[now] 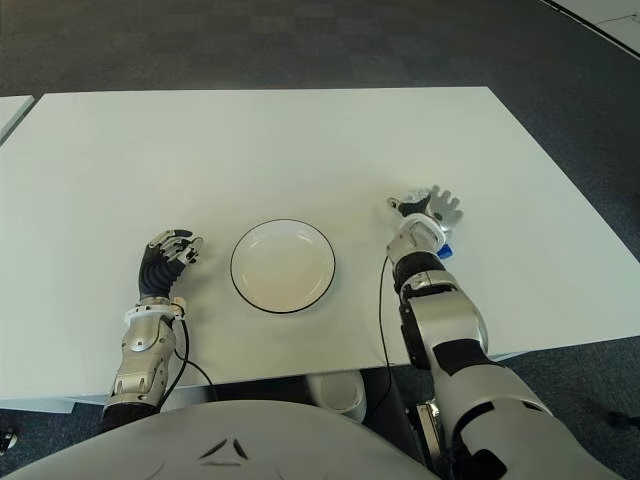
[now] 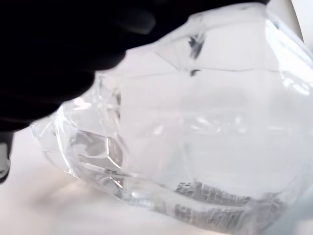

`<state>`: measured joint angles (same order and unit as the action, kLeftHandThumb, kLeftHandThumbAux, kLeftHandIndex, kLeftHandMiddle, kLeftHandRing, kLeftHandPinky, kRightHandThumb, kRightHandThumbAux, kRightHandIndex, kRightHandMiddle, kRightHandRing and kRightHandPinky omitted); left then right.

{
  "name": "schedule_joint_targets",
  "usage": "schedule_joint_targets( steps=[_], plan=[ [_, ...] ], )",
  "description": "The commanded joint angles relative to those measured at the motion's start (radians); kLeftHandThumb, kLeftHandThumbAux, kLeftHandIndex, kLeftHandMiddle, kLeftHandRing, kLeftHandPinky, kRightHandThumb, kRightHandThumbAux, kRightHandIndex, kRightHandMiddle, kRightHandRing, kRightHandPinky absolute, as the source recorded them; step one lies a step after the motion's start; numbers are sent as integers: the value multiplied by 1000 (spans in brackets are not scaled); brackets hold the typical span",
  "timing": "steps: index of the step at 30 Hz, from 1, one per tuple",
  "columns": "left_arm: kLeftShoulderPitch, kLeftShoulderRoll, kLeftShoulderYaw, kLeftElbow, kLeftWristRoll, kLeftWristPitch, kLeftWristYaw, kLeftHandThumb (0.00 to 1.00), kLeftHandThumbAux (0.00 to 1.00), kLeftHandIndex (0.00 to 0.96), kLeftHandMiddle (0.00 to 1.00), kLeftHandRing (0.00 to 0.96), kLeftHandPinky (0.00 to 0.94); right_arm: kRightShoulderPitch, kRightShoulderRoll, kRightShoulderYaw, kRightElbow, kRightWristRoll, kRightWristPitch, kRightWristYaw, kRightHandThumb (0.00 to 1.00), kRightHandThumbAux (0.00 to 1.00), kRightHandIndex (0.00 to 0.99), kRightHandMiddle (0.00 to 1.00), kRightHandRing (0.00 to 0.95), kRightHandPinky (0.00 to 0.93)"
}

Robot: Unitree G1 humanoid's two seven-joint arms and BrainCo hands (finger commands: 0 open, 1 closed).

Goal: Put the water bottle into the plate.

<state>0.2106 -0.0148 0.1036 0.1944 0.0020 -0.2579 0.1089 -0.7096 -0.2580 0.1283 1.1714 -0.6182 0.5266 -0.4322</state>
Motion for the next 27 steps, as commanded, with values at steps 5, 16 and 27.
schedule_joint_targets(
  steps=[5,16,27],
  plan=[
    [9,0,5,13,0,18,3,705,720,436,599,586,574,171,61,-48,29,105,-77,-103,293,621,179,64,26,29],
    [10,1,3,10,3,25,2,704,720,436,599,582,565,147,52,29,68,84,-19,49,684,708,431,554,551,566],
    [11,0,0,9,17,26,14,705,720,436,600,581,563,143,48,19,57,103,-37,50,687,722,434,611,627,673]
  ],
)
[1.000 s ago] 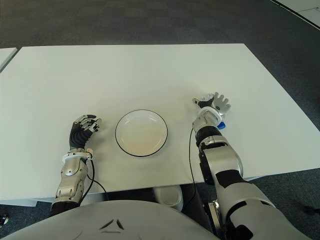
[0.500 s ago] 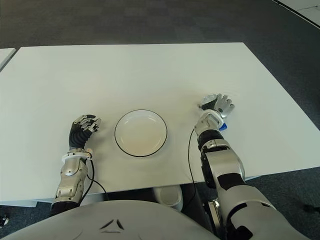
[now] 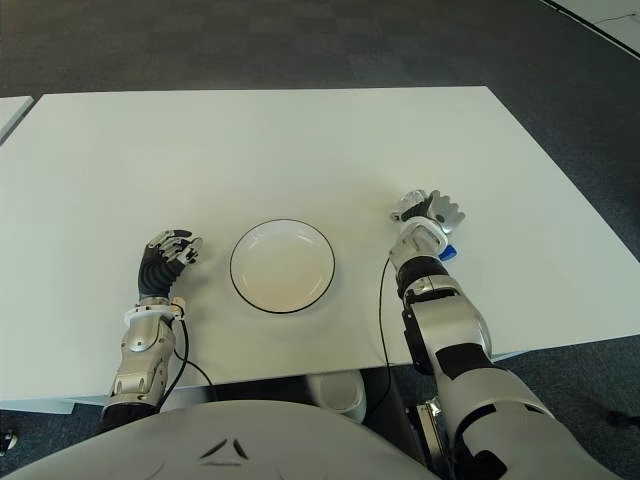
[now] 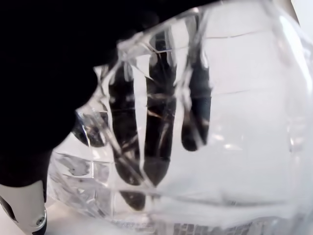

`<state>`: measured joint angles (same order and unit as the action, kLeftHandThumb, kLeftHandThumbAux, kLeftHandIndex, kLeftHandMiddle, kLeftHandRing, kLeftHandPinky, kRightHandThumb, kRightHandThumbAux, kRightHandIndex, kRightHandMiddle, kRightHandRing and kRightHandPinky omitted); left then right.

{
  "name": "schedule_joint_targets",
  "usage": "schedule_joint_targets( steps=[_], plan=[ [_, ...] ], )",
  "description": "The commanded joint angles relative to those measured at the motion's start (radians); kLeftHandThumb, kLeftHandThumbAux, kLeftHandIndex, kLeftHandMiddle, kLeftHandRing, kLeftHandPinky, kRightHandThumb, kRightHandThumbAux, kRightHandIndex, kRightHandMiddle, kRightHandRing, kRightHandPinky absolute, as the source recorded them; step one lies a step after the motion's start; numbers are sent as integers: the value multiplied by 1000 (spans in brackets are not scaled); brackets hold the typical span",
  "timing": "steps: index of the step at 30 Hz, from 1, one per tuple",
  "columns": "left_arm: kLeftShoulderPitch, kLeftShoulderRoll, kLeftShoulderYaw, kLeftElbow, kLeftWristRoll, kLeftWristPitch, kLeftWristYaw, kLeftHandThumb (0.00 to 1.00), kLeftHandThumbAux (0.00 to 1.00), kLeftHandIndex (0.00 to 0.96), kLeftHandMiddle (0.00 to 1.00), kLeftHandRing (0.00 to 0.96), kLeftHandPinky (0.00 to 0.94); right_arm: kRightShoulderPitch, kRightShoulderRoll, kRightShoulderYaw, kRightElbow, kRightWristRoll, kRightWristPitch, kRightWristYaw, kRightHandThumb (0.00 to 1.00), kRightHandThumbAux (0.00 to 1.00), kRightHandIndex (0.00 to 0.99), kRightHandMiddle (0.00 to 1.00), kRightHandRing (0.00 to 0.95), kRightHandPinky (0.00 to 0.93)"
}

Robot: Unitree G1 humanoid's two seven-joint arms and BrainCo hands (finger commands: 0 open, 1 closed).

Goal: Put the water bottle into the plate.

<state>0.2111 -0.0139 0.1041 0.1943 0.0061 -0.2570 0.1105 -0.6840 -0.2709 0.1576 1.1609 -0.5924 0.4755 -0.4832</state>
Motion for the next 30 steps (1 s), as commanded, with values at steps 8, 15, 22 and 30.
schedule_joint_targets(
  steps=[8,15,22,30],
  plan=[
    [10,-3,-1,12,18,19,14,705,720,436,605,585,569,137,59,-32,33,91,-41,48,687,726,433,690,690,730],
    [8,2,-2,16,23,29,14,704,719,436,608,587,568,175,64,-56,-35,107,-108,-43,692,728,435,750,739,773],
    [8,0,-2,13,19,33,9,704,719,435,607,584,563,205,66,-80,-62,127,-209,-134,694,729,437,792,776,797],
    [10,-4,2,9,1,39,2,704,720,435,604,581,564,246,92,-112,-126,161,-361,-234,695,730,437,817,803,813]
  ],
)
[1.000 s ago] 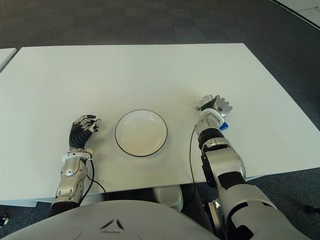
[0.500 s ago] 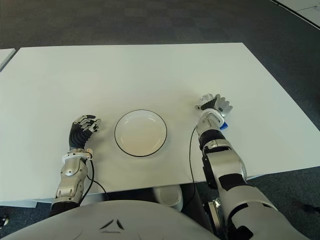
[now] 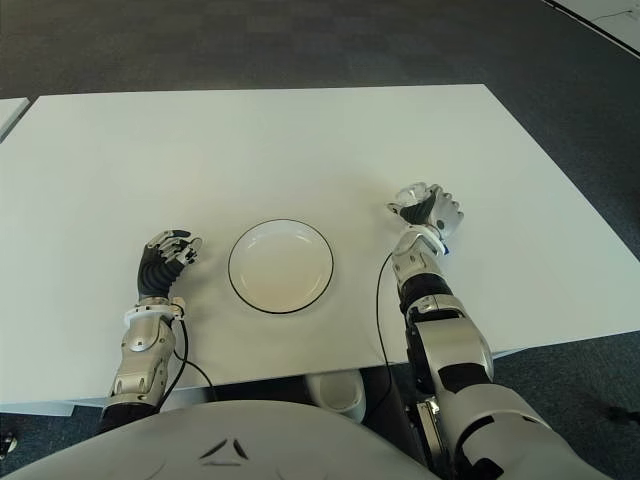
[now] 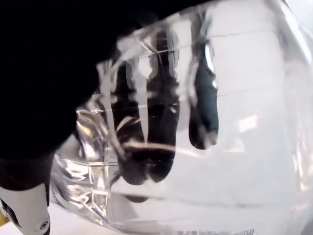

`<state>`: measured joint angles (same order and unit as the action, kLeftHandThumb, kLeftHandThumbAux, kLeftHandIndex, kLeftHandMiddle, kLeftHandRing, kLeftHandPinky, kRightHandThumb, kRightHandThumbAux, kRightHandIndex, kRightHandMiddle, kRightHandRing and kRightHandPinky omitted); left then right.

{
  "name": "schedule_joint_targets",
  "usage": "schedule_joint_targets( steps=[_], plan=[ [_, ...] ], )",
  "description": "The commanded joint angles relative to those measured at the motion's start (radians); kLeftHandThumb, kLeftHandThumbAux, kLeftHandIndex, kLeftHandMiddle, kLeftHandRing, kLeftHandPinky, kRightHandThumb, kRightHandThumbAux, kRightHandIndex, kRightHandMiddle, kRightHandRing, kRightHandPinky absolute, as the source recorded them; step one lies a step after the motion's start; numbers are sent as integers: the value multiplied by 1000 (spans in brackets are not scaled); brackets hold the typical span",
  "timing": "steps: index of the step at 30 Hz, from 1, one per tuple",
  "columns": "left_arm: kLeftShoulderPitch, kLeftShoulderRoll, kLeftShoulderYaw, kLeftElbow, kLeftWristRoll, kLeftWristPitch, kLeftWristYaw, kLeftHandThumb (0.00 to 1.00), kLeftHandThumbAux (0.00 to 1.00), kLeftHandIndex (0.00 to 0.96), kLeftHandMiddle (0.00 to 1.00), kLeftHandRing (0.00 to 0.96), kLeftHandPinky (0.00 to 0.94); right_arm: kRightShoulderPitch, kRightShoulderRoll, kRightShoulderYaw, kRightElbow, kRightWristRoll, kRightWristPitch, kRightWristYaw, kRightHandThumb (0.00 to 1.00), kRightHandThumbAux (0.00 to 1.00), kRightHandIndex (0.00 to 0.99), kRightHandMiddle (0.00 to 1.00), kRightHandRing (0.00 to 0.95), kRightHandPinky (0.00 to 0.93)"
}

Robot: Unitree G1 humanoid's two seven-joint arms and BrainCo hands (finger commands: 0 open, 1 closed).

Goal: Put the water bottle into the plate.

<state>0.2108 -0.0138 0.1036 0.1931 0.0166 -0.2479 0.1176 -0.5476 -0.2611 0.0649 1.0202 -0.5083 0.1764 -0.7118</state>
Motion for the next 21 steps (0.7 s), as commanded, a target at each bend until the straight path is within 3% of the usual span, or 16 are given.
schedule_joint_targets(
  steps=[1,8,15,21],
  plan=[
    [10,-4,2,14,-12,21,-8,704,720,435,604,581,565,120,89,-18,-8,76,-88,-22,695,730,437,818,804,814],
    [8,-3,-1,23,-12,4,-8,704,720,436,605,582,565,156,122,-12,-131,80,-241,-97,697,730,437,834,822,827],
    [11,-5,-6,10,5,20,8,705,719,436,604,578,558,259,180,36,-543,22,-208,-84,699,729,437,865,854,864],
    [16,-9,-6,1,7,23,8,706,719,436,599,574,558,277,172,44,-592,13,-244,-56,701,728,437,902,885,894]
  ],
)
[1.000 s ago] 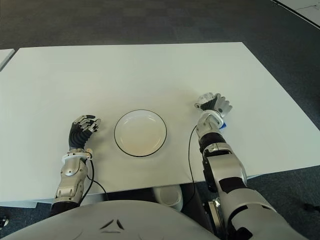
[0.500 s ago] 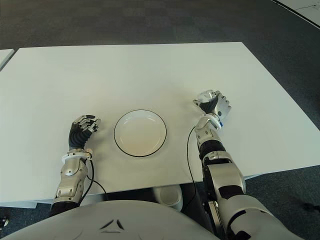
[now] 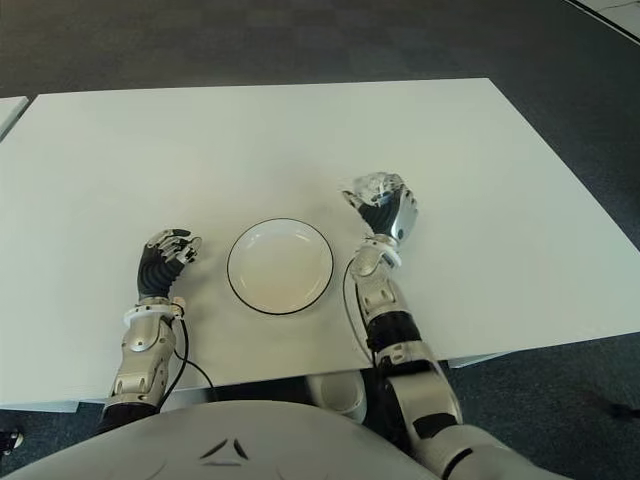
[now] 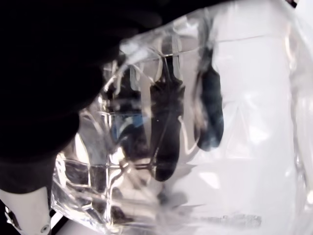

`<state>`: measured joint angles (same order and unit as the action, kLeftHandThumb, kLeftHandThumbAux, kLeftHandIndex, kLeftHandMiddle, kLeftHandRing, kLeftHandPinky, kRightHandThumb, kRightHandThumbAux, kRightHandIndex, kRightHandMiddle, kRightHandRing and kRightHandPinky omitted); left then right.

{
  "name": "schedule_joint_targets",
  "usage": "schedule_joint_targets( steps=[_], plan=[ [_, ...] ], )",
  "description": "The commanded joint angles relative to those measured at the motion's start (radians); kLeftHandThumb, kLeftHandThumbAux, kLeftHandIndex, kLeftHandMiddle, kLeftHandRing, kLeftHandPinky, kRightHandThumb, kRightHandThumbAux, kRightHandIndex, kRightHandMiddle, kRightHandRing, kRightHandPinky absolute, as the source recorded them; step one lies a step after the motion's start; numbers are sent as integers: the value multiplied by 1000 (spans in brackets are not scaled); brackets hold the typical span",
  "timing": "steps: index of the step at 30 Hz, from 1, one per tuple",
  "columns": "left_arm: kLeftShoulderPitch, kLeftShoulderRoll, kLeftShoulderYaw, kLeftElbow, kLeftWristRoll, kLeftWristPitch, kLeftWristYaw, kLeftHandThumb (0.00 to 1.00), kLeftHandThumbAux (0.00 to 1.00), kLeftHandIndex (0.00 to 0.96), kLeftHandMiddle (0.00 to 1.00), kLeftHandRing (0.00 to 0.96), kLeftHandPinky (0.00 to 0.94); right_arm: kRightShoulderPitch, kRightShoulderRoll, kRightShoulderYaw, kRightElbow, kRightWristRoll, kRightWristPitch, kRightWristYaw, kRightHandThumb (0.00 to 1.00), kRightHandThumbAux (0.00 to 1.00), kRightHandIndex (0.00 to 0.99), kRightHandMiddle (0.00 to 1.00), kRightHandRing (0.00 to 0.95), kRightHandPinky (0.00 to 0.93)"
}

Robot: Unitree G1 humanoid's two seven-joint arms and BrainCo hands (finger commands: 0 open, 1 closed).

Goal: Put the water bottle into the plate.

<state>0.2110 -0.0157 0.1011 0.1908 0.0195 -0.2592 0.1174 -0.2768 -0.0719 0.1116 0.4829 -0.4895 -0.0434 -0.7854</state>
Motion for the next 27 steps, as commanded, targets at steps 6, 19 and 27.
schedule_joint_targets(
  steps=[6,19,27],
  plan=[
    [18,-5,-3,-4,3,59,5,706,719,436,598,577,558,-26,-21,37,-36,-39,-135,-4,702,727,437,909,897,891],
    [10,-2,0,28,-6,11,-6,705,719,436,606,589,573,44,-47,173,-180,-122,-266,114,702,728,437,898,891,872],
    [13,-3,1,14,-17,25,-10,705,719,436,609,590,570,44,-82,276,-169,-121,-450,224,700,730,437,898,893,882]
  ],
)
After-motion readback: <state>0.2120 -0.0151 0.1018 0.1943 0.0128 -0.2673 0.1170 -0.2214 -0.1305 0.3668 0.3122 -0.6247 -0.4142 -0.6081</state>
